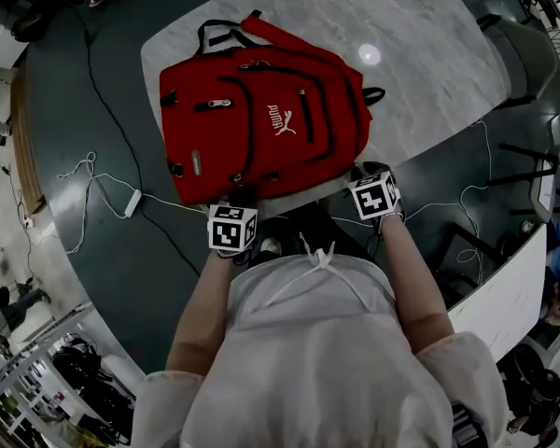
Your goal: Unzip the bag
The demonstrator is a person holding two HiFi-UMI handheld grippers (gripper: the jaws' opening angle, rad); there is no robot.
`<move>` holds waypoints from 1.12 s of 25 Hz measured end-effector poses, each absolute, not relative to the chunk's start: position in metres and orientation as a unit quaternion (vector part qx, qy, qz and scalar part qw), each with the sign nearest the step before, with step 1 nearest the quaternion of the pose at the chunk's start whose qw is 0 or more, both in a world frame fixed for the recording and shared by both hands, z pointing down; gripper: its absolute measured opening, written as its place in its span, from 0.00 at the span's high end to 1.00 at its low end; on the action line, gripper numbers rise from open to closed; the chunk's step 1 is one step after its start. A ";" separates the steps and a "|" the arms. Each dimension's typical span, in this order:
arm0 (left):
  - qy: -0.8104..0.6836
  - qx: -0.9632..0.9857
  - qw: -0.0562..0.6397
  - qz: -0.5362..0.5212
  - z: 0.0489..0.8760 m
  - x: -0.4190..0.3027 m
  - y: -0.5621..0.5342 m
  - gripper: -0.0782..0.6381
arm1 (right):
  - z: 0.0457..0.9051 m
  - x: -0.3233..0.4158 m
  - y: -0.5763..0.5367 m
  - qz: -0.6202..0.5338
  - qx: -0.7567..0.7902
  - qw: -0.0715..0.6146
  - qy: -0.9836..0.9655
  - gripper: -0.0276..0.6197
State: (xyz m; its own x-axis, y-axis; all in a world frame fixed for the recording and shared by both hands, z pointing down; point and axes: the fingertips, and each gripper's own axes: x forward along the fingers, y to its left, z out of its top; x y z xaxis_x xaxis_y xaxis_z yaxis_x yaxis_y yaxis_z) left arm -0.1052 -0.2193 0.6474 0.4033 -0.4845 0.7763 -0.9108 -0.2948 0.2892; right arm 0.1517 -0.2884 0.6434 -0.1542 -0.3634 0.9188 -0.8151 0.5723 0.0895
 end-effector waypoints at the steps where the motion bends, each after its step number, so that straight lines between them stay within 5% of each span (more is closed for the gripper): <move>1: -0.464 0.751 0.372 0.284 0.648 -0.105 -0.218 0.86 | 0.641 0.149 -0.284 0.232 0.414 0.500 -0.725 0.80; 13: -0.474 0.786 0.335 0.210 0.587 -0.100 -0.215 0.86 | 0.545 0.058 -0.264 0.235 0.454 0.327 -0.795 0.89; 28: -0.541 0.840 0.035 -0.019 0.313 -0.130 -0.212 0.86 | 0.379 -0.018 -0.232 0.135 0.437 0.128 -0.880 0.91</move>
